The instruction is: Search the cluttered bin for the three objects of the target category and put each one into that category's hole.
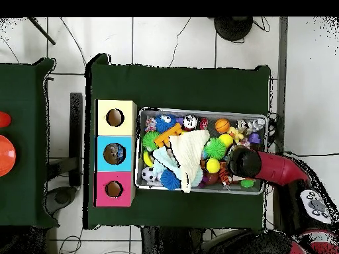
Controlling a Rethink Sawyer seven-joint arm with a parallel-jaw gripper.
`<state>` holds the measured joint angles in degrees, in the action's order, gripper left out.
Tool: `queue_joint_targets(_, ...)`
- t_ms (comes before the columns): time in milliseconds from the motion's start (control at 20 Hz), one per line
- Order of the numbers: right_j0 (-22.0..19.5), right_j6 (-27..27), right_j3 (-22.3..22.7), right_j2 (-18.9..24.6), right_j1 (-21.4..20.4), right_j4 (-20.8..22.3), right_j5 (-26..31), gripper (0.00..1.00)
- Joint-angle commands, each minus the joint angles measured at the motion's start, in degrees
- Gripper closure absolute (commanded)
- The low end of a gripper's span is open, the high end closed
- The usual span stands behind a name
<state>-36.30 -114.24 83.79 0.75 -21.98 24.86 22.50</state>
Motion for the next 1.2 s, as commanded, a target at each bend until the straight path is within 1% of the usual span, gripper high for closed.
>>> queue_joint_targets(50,-2.7,6.54,2.97,7.1,8.08,2.73,3.17,0.0)
queue_joint_targets(150,-3.4,7.24,2.86,7.85,8.62,2.87,3.31,0.0)
queue_joint_targets(250,-3.33,6.44,3.4,7.79,8.33,2.76,3.3,0.0)
queue_joint_targets(400,-3.01,4.06,3.36,7.46,9.11,2.12,2.4,0.0)
queue_joint_targets(600,-2.28,0.88,2.91,6.76,10.86,2.15,-1.13,0.0)
queue_joint_targets(700,-2.5,0.96,2.8,7.19,11.57,2.19,-1.74,0.0)
queue_joint_targets(900,-1.74,0.13,3.0,6.64,11.42,2.06,-1.74,0.0)
queue_joint_targets(950,-1.53,-0.27,3.12,6.45,11.35,1.88,-1.67,1.0)
queue_joint_targets(1050,-1.55,-0.66,4.0,6.7,10.19,0.65,0.21,1.0)
queue_joint_targets(1200,-1.37,0.03,4.69,6.92,8.7,0.45,1.68,1.0)
